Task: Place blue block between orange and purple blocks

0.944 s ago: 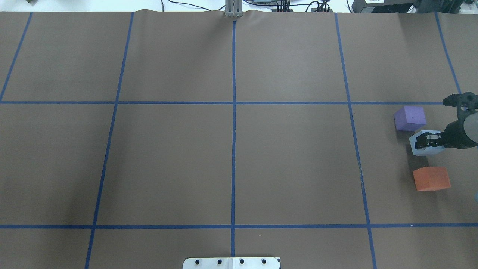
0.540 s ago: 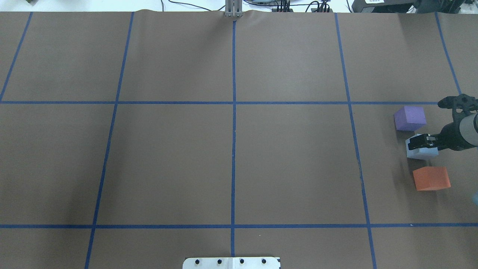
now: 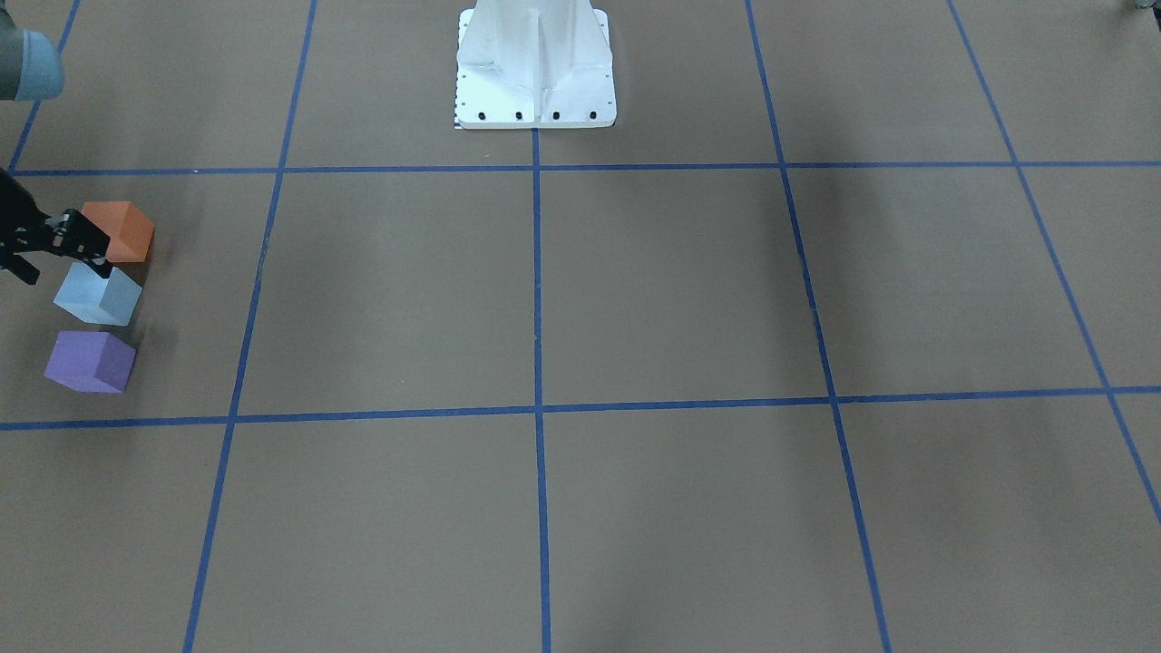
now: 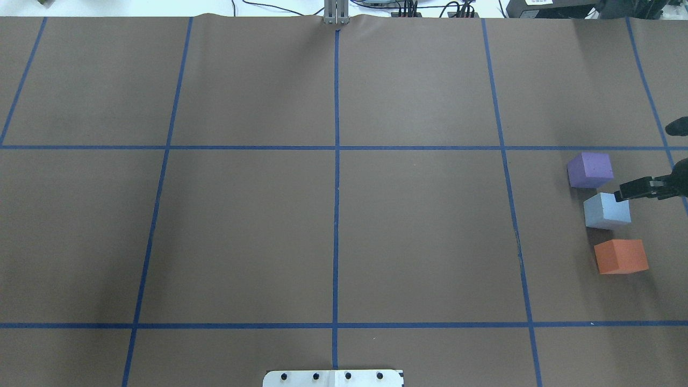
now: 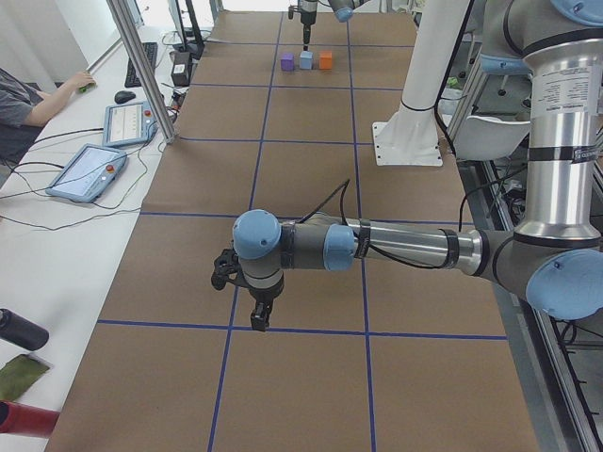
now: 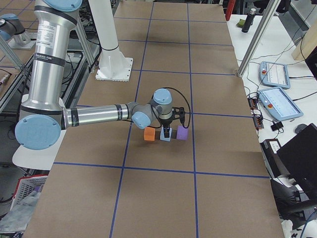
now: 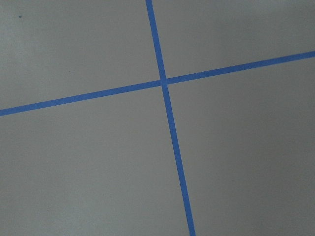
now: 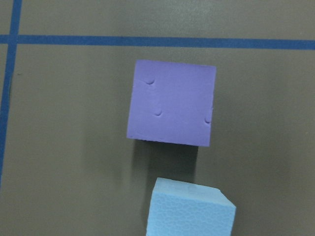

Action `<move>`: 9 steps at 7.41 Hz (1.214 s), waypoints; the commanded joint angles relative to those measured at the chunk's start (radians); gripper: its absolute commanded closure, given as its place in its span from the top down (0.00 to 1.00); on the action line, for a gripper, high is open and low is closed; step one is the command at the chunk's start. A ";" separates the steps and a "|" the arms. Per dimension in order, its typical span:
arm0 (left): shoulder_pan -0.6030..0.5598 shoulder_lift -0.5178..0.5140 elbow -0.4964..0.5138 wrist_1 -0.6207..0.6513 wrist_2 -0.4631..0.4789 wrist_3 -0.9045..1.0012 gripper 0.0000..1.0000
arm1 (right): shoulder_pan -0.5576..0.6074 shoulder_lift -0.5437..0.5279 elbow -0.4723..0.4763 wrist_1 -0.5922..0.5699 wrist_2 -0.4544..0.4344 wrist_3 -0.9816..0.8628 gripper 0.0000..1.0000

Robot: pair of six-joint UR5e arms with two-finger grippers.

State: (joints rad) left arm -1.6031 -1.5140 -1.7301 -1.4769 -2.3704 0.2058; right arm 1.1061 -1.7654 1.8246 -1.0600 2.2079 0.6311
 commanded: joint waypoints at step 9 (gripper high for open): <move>0.000 -0.002 -0.005 0.000 0.002 0.003 1.00 | 0.385 -0.008 0.085 -0.512 0.076 -0.645 1.00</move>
State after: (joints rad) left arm -1.6020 -1.5170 -1.7311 -1.4777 -2.3684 0.2061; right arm 1.4901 -1.7746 1.9098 -1.5720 2.2835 -0.0126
